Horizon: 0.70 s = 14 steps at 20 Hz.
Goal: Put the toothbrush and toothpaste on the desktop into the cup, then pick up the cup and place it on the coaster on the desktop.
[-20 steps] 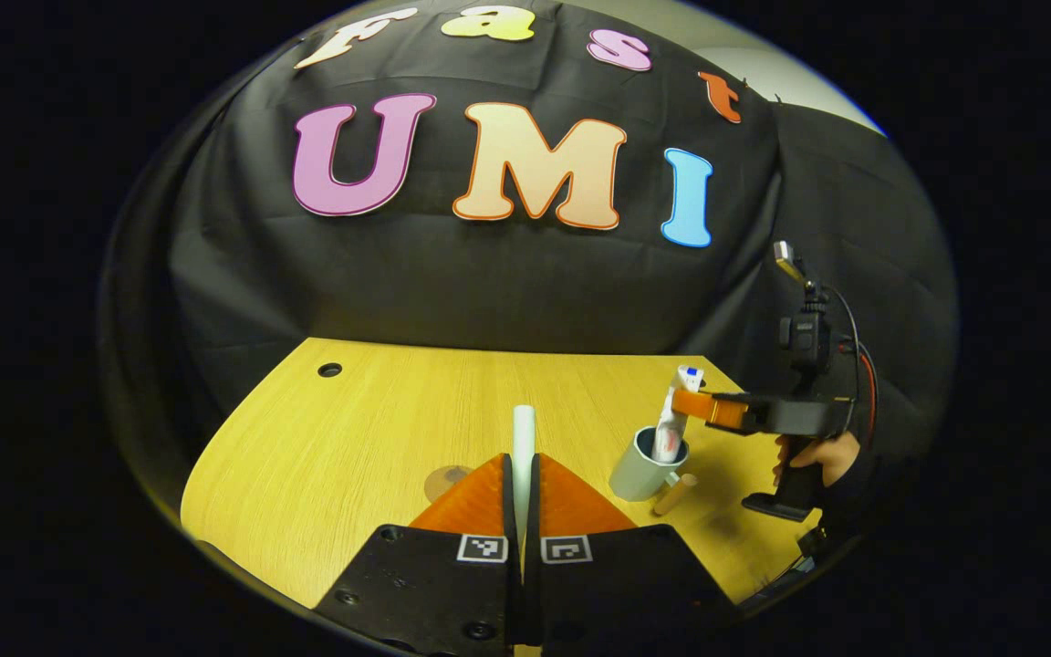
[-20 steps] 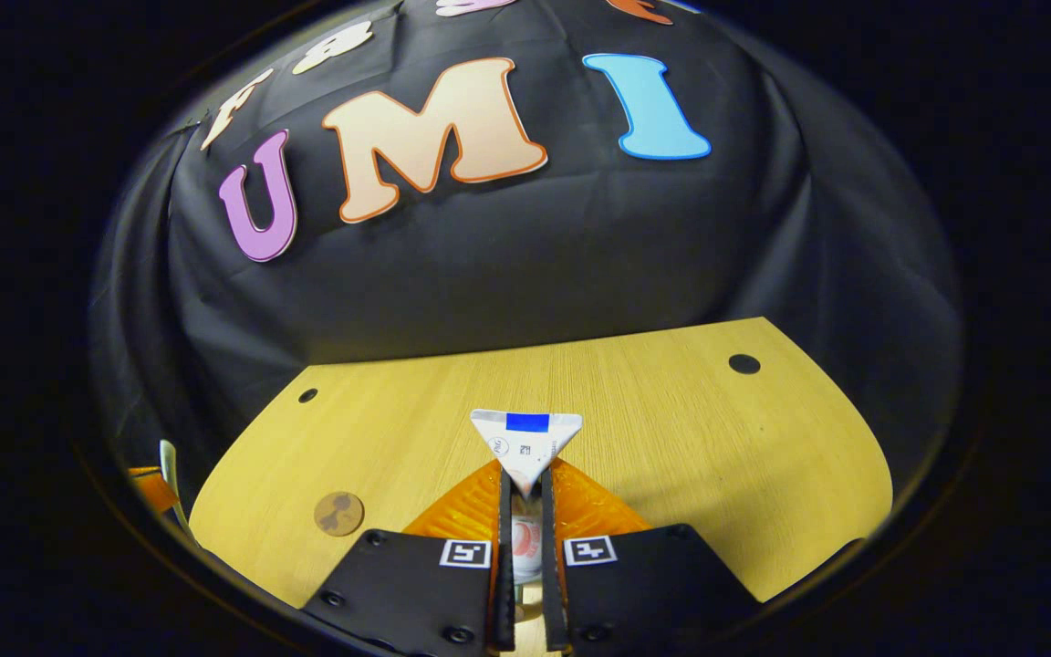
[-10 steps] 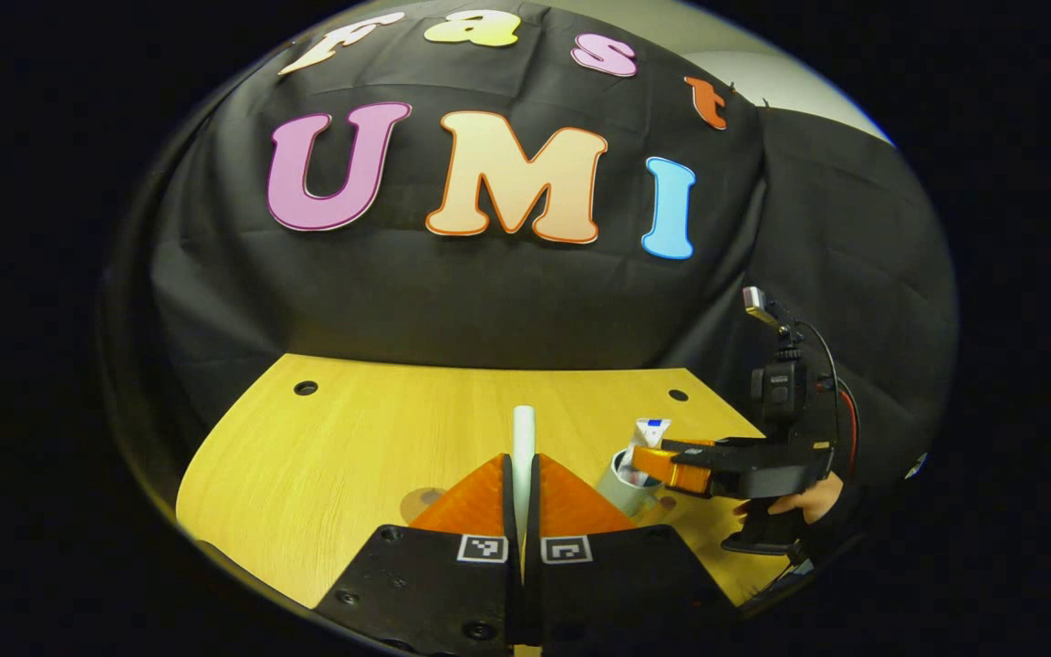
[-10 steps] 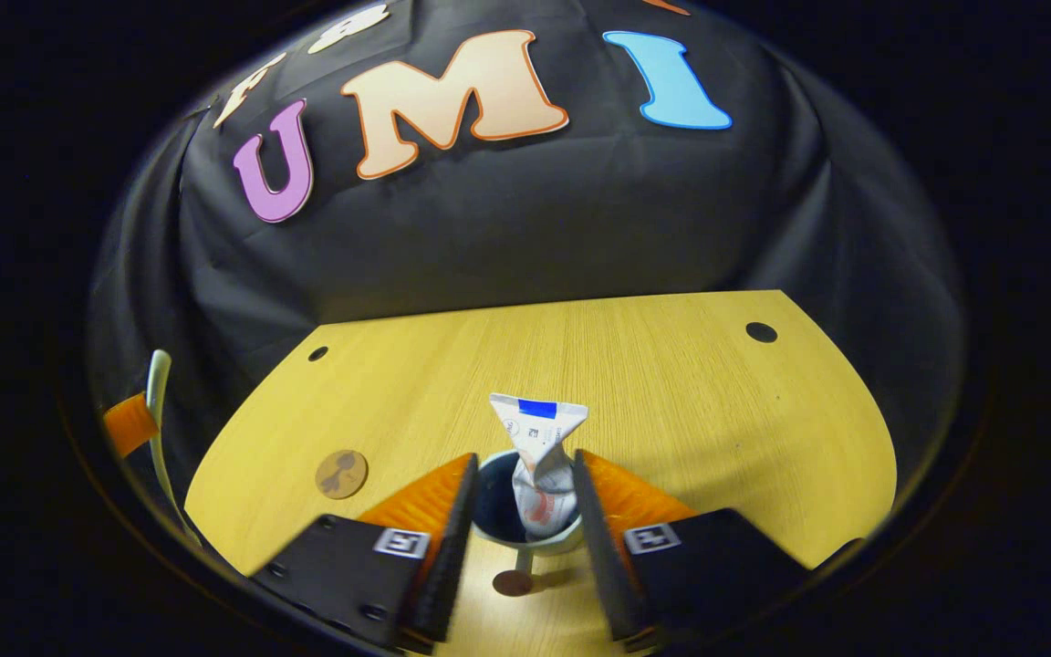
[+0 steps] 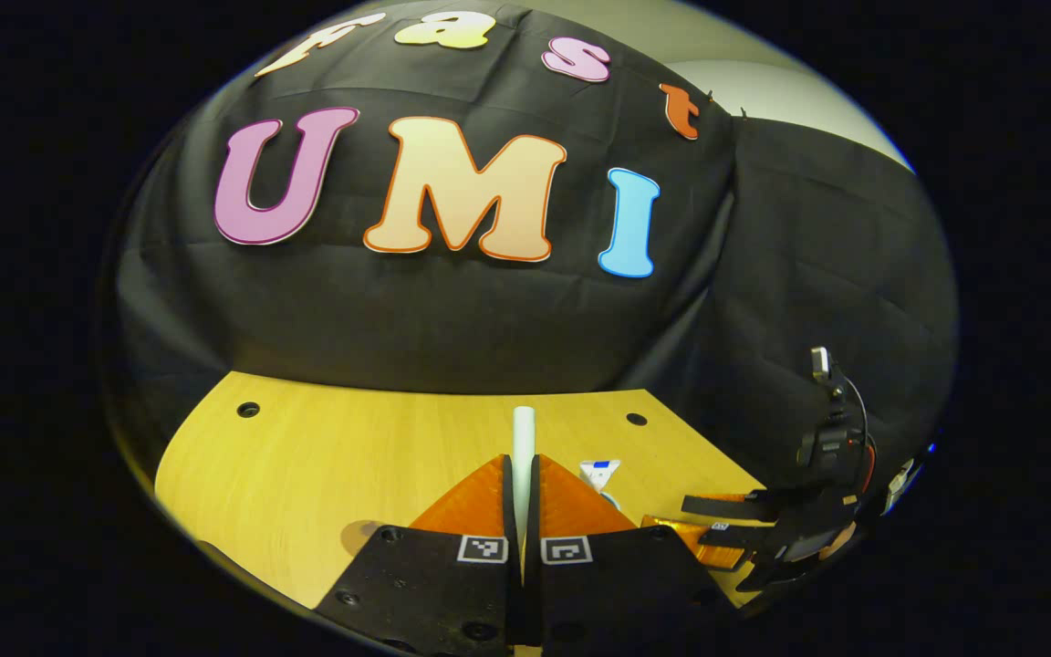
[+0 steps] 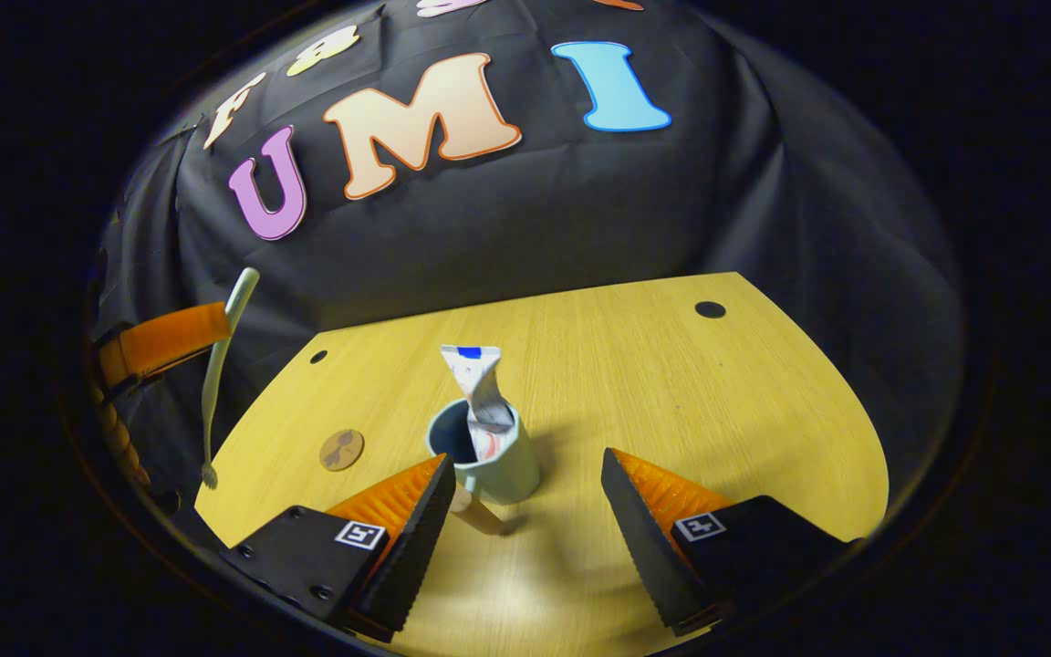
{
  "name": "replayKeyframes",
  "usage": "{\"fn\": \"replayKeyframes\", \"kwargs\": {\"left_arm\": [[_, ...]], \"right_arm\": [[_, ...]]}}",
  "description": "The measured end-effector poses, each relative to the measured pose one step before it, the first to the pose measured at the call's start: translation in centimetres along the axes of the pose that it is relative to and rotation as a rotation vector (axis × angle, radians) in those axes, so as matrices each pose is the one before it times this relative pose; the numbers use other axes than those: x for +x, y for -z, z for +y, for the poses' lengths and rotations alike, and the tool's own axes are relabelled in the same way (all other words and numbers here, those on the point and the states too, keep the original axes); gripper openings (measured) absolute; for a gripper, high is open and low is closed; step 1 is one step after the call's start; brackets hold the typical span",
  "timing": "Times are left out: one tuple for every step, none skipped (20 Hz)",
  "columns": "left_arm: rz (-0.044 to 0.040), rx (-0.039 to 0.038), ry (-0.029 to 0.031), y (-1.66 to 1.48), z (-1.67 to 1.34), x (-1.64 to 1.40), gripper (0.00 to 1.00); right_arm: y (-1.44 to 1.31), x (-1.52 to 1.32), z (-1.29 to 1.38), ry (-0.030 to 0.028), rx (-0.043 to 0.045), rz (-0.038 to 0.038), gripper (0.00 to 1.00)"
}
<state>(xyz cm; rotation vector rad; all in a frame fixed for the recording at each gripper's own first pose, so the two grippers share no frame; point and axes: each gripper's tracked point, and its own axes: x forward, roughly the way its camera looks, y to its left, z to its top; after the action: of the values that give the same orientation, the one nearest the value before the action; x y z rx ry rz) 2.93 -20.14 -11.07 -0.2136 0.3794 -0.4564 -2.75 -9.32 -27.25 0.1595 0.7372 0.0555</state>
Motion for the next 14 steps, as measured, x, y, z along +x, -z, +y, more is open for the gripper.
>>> {"fn": "replayKeyframes", "kwargs": {"left_arm": [[-0.00583,-0.01321,0.01717,-0.108,-0.544,0.759,0.0],[-0.00846,-0.01104,0.01379,-0.189,-0.551,0.691,0.0],[-0.00797,-0.00882,0.01475,-0.032,-0.555,0.747,0.0],[-0.00826,-0.01079,0.00864,-0.119,-0.394,0.642,0.0],[-0.00352,-0.01535,0.01528,-0.013,-0.484,0.784,0.0],[-0.01216,-0.01943,0.01382,-0.02,-0.475,0.583,0.0],[-0.00902,-0.02112,0.01506,-0.103,-0.446,0.587,0.0],[-0.00866,-0.02341,0.01587,-0.055,-0.508,0.516,0.0],[-0.00603,-0.02266,0.01326,0.35,-0.386,0.557,0.0],[-0.00517,-0.02292,0.01437,0.137,-0.497,0.528,0.0],[-0.00018,-0.01953,0.01121,0.143,-0.279,0.491,0.0],[-0.01045,-0.01488,0.002,-0.066,-0.077,0.552,0.0],[-0.00786,-0.01363,0.00337,0.165,-0.12,0.605,0.0],[-0.01215,-0.01341,-0.00346,0.026,0.041,0.502,0.0]], "right_arm": [[0.06,-0.495,-0.739,0.00895,0.00716,0.0004,0.99],[0.138,-0.389,-0.597,0.00748,0.00569,-0.00018,0.99],[-0.004,-0.363,-0.58,0.00652,0.00448,0.00036,0.95],[0.006,-0.345,-0.551,0.0049,0.00578,-0.00192,0.99],[-0.093,-0.341,-0.419,0.00285,0.00596,-0.00149,0.95],[-0.032,-0.186,-0.45,0.00376,0.00391,-0.0017,0.95],[-0.118,-0.211,-0.407,0.00278,0.00346,-0.00234,0.99],[-0.027,-0.232,-0.369,0.00126,0.00298,0.00008,0.99],[0.031,-0.168,-0.373,0.00182,0.00264,0.00119,0.99],[-0.033,-0.157,-0.397,0.00193,0.00076,0.00092,0.99],[0.153,-0.208,-0.278,0.00222,0.00049,0.00232,0.99],[0.135,-0.111,-0.431,0.00252,0.0001,0.00281,0.99],[0.052,-0.148,-0.461,0.00238,-0.00063,0.00345,0.99],[0.021,-0.208,-0.36,0.00237,-0.00294,0.00257,0.99]]}}
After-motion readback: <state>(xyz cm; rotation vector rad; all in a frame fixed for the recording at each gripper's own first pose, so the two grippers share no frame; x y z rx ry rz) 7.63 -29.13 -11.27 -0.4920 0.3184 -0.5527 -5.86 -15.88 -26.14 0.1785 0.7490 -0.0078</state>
